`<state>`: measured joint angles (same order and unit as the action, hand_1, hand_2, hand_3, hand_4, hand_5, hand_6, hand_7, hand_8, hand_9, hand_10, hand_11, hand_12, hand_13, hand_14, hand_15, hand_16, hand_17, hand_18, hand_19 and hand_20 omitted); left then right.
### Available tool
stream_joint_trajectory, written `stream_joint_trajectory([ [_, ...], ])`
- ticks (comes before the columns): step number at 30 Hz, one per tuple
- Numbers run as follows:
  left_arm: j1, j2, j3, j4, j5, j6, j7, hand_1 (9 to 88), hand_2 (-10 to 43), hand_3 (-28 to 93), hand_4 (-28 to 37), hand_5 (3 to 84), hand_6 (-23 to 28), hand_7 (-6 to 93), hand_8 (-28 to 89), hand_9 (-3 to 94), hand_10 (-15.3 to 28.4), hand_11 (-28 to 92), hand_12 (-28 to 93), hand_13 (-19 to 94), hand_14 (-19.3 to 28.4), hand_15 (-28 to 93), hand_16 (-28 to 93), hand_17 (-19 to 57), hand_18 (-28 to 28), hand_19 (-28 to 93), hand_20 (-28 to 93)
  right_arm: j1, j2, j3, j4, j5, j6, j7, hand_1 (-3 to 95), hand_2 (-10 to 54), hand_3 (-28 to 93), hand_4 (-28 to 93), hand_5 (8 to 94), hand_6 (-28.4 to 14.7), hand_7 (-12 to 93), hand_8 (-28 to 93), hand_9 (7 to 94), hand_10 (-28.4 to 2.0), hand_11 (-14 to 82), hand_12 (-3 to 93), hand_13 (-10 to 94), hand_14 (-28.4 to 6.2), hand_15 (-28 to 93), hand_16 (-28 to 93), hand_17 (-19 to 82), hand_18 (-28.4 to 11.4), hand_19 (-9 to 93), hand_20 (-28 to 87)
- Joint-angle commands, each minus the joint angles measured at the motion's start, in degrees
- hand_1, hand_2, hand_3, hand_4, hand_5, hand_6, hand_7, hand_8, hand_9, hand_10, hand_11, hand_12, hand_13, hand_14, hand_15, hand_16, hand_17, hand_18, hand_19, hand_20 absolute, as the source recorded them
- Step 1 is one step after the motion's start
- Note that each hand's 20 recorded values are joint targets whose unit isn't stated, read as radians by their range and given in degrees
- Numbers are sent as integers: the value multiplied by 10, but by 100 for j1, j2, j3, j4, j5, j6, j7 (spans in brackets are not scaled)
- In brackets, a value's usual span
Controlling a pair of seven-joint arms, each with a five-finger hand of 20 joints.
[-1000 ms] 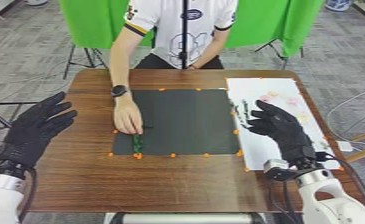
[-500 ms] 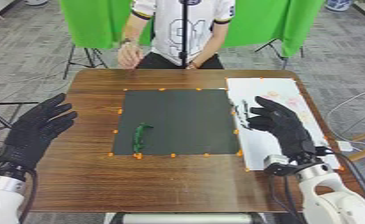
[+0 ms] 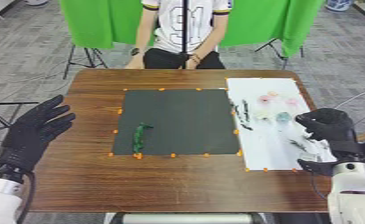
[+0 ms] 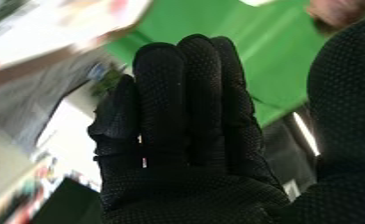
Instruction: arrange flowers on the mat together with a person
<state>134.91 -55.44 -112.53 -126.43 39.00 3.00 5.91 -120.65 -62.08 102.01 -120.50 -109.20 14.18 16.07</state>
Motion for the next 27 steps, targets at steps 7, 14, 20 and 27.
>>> stream_joint_trajectory([
  [7, 116, -14, -1, -12, 12, -25, 13, 261, -4, 700, -252, 346, 49, 157, -78, 301, 129, 187, 193, 251, 161, 285, 25, -68, 236, 477, 111, -569, 654, 205, -166, -3086, -1581, 1492, 308, -95, 553, -283, 542, -34, 468, -143, 607, -131, 548, 390, 585, -129, 714, 309, 303, -201, 837, 514],
  [14, 138, -8, -15, -7, 15, -45, 10, 261, -4, 700, -251, 346, 49, 158, -78, 302, 129, 187, 193, 251, 161, 286, 25, -68, 235, 476, 112, -731, 688, 333, -186, -3111, -1914, 1623, 268, -95, 622, -283, 551, -38, 486, -147, 607, -135, 564, 400, 578, -134, 736, 314, 300, -205, 838, 519],
  [20, 143, 0, -7, -10, 14, -30, 26, 261, -3, 700, -252, 346, 49, 157, -78, 301, 128, 187, 194, 251, 162, 286, 25, -68, 235, 475, 113, -582, 706, 123, 114, -3196, -2255, 1752, 285, -95, 618, -283, 557, -35, 497, -150, 609, -134, 566, 400, 582, -135, 739, 312, 301, -205, 840, 517],
  [27, 115, -9, 36, -5, 14, -32, 26, 261, -3, 700, -252, 346, 49, 158, -78, 302, 128, 188, 194, 251, 162, 287, 25, -68, 235, 474, 114, -516, 658, -1, 189, -3317, -2301, 1777, 288, -95, 646, -283, 574, -31, 514, -154, 629, -130, 577, 400, 596, -134, 748, 315, 307, -207, 849, 518],
])
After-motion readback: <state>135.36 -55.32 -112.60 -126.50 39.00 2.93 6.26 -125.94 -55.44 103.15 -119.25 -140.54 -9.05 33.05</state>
